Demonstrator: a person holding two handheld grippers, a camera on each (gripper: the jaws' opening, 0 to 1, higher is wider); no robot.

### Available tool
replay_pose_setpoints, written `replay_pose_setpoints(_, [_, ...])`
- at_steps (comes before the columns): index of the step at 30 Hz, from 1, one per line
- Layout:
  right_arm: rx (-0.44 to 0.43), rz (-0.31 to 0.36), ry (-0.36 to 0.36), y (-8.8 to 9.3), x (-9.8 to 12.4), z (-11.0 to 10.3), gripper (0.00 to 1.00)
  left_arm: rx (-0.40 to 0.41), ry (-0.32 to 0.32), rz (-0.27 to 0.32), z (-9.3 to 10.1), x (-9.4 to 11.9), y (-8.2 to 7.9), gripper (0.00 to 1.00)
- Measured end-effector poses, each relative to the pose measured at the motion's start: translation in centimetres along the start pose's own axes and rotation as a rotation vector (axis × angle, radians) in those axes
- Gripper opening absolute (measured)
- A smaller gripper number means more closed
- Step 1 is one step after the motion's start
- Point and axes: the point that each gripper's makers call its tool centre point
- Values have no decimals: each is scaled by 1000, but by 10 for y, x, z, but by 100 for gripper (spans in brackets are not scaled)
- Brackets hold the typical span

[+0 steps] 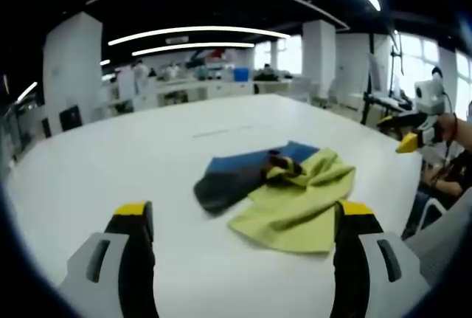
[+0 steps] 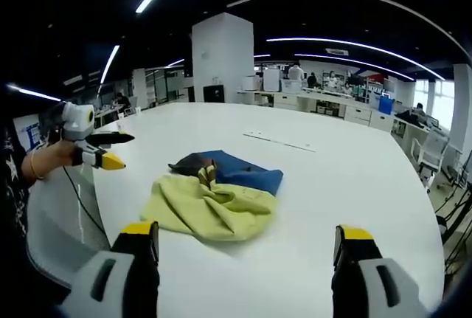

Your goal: Fold the garment on the visible template until the final outline fits inside the template.

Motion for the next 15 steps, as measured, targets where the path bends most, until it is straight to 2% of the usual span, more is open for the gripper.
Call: replay_pose_setpoints(15, [-5, 3, -12, 1, 1, -5, 99, -1, -1, -6, 1, 1, 1, 98])
Point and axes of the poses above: the point that each gripper's makers call its tool centre point, and the gripper's own axes: x roughly backward along the fingers, z roughly to its right, y roughly out of its underside, and after that the axes turned 13 degrees about z, right-handed
